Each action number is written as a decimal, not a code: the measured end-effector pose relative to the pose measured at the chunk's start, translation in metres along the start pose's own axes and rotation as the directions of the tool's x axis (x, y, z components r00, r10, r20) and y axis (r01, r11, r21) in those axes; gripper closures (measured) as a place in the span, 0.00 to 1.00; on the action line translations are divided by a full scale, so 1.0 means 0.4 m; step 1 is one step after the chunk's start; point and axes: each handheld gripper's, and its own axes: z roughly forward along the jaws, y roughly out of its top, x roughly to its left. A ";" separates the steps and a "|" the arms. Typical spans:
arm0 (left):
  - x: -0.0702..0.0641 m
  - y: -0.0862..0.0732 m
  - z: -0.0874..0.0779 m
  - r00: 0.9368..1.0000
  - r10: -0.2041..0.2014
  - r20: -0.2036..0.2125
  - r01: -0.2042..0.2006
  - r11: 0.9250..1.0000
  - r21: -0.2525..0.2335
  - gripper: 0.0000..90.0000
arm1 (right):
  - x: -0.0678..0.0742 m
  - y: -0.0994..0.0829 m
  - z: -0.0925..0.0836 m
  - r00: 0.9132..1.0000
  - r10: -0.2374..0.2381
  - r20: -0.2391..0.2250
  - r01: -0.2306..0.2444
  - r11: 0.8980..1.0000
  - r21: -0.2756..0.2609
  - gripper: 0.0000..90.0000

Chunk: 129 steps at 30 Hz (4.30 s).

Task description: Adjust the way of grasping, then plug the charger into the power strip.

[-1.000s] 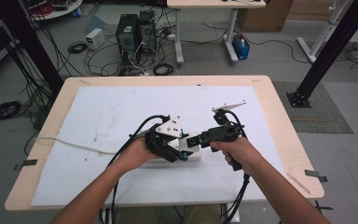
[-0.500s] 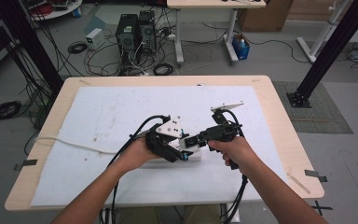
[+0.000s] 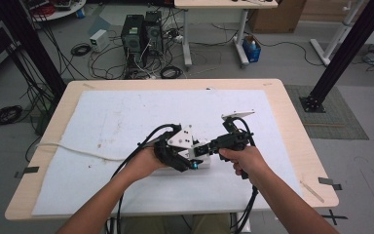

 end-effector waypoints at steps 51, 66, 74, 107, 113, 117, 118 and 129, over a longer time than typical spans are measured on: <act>0.151 -0.259 -0.267 0.867 -0.459 -0.194 0.489 0.714 0.501 0.21 | 0.077 0.001 -0.234 0.482 -0.585 0.653 0.439 0.806 0.398 0.69; 0.143 -0.292 -0.319 0.920 -0.357 -0.163 0.384 0.736 0.557 0.21 | 0.082 0.008 -0.231 0.432 -0.652 0.623 0.424 0.756 0.498 0.69; 0.143 -0.295 -0.331 0.912 -0.365 -0.185 0.406 0.746 0.528 0.21 | 0.106 0.016 -0.220 0.430 -0.671 0.604 0.444 0.739 0.506 0.69; 0.142 -0.353 -0.303 0.914 -0.367 -0.174 0.401 0.750 0.526 0.21 | 0.151 0.204 0.041 0.441 -0.840 0.315 0.522 0.526 0.671 0.69; 0.128 -0.362 -0.289 0.921 -0.352 -0.166 0.383 0.746 0.544 0.21 | 0.145 0.212 0.141 0.435 -0.868 0.240 0.510 0.457 0.729 0.69; 0.124 -0.367 -0.286 0.915 -0.362 -0.176 0.398 0.748 0.531 0.21 | 0.134 0.215 0.177 0.426 -0.878 0.218 0.509 0.431 0.745 0.69; 0.124 -0.368 -0.286 0.915 -0.363 -0.177 0.399 0.748 0.530 0.20 | 0.130 0.214 0.186 0.420 -0.882 0.214 0.510 0.424 0.748 0.69; 0.123 -0.373 -0.279 0.915 -0.364 -0.175 0.399 0.747 0.531 0.21 | 0.110 0.197 0.249 0.331 -0.929 0.165 0.507 0.323 0.799 0.69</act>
